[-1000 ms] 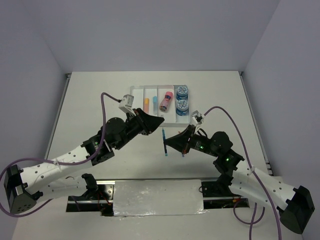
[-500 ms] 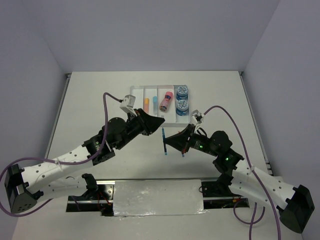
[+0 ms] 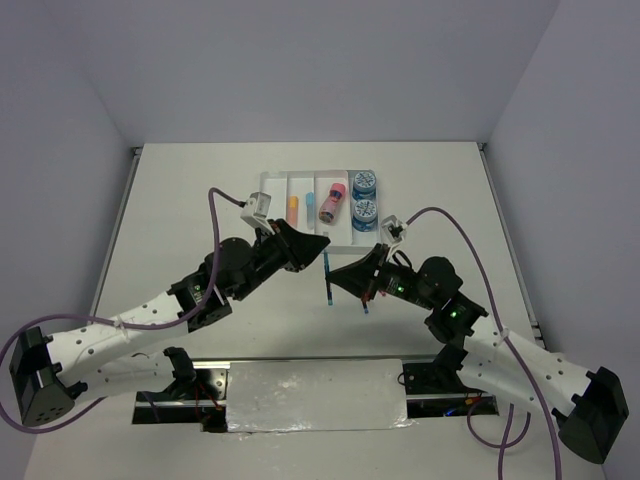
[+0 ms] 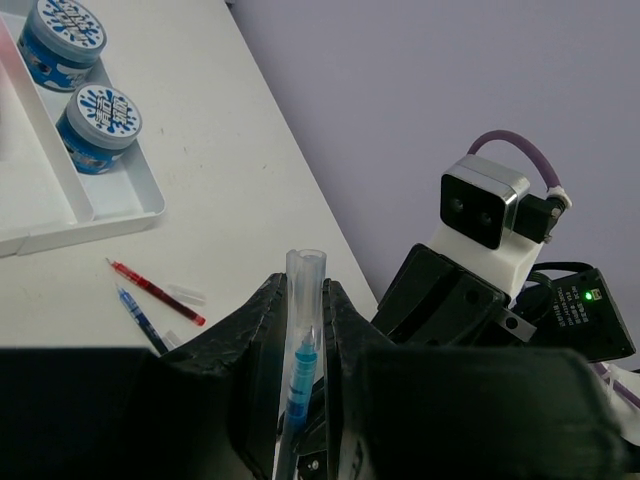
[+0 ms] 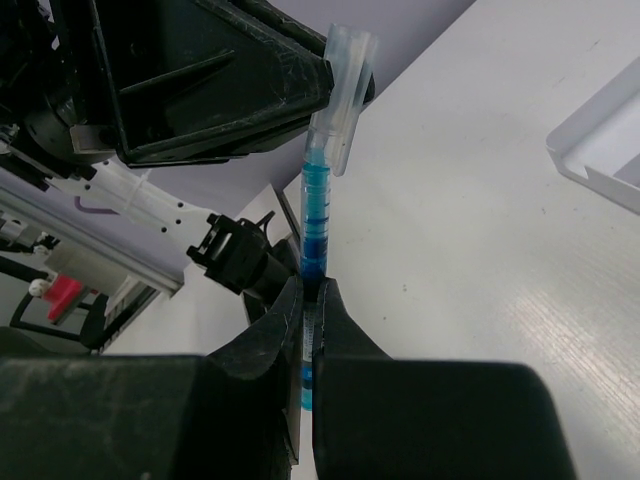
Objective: Sort the stationery into containers
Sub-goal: Close the pen cap on the pen.
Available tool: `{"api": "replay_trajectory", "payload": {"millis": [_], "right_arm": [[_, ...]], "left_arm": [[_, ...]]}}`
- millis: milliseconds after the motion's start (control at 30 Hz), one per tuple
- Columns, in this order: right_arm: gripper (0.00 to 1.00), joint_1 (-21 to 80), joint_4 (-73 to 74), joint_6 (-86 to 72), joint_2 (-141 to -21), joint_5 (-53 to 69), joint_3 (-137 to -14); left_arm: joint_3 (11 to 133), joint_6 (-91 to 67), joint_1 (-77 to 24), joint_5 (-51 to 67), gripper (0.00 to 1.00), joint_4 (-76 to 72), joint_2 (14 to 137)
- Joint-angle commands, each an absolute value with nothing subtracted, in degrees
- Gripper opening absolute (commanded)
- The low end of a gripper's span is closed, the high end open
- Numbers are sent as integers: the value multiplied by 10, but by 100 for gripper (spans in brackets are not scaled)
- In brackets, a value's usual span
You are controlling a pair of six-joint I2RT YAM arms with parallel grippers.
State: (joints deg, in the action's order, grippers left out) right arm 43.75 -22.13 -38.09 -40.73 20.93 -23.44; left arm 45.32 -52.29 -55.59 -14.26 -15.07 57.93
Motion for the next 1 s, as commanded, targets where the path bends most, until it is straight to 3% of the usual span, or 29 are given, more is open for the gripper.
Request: {"api": "replay_trajectory", "payload": {"millis": [0, 967], "right_arm": [[0, 442, -236, -379, -405, 185, -283], [0, 441, -241, -390, -435, 131, -343]], "left_arm": [[444, -499, -556, -133, 14, -188, 567], [417, -505, -556, -185, 15, -196, 541]]}}
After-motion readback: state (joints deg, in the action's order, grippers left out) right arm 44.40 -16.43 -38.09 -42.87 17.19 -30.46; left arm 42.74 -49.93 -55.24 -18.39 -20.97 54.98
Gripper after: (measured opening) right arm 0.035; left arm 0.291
